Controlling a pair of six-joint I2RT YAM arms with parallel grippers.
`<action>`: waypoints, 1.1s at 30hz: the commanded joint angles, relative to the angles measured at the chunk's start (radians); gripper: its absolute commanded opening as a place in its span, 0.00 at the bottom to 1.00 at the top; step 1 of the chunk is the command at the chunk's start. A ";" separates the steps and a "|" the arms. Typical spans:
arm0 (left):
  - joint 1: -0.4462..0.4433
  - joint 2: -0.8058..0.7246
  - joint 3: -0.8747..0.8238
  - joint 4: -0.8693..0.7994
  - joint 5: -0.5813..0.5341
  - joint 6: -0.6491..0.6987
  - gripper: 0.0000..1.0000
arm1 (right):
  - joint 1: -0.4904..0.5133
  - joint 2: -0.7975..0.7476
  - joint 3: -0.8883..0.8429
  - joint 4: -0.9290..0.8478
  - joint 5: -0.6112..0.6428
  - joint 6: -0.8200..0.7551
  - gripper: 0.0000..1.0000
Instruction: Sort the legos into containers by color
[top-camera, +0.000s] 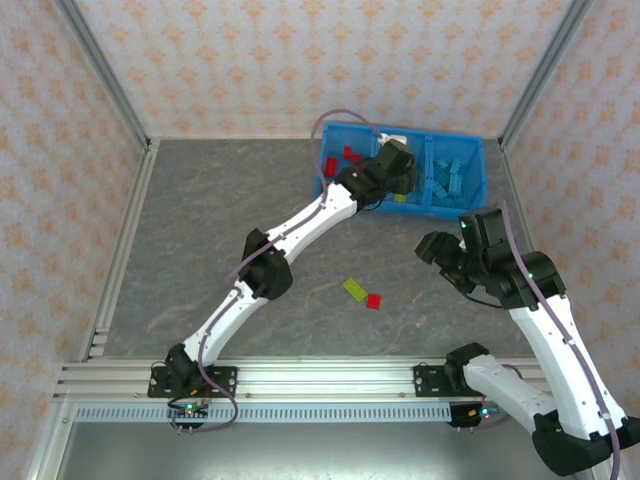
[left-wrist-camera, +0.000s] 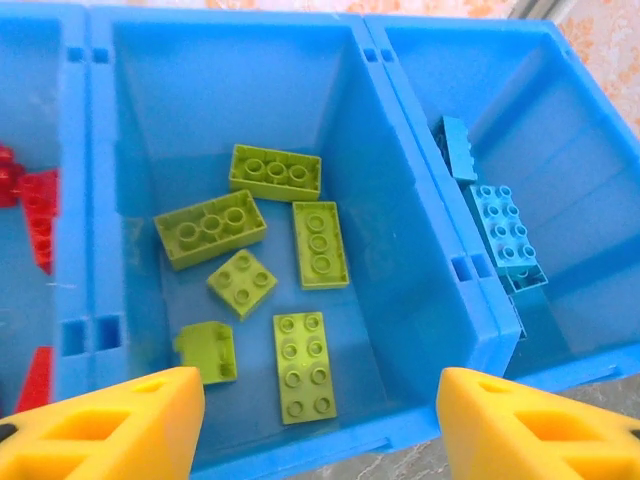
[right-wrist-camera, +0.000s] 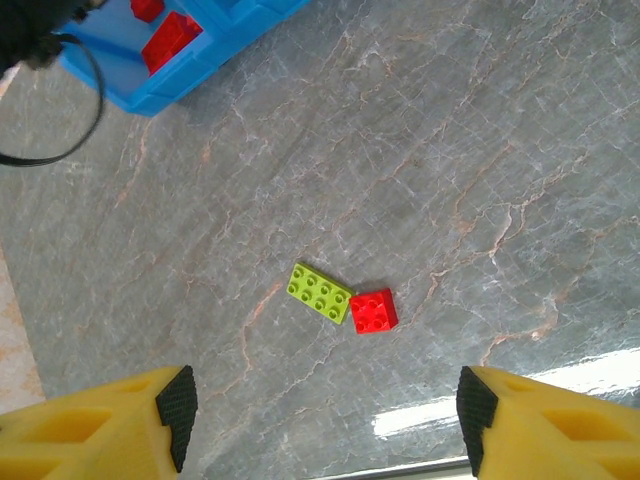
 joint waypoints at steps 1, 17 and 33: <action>-0.016 -0.251 -0.058 -0.022 -0.056 0.004 0.64 | 0.002 0.000 -0.027 -0.003 -0.026 -0.066 0.72; -0.136 -1.360 -1.171 -0.053 -0.172 0.197 0.66 | 0.263 0.296 -0.094 0.233 -0.042 -0.366 0.77; -0.256 -1.548 -1.466 -0.297 -0.003 0.179 0.88 | 0.374 0.904 0.040 0.331 0.087 -0.600 0.74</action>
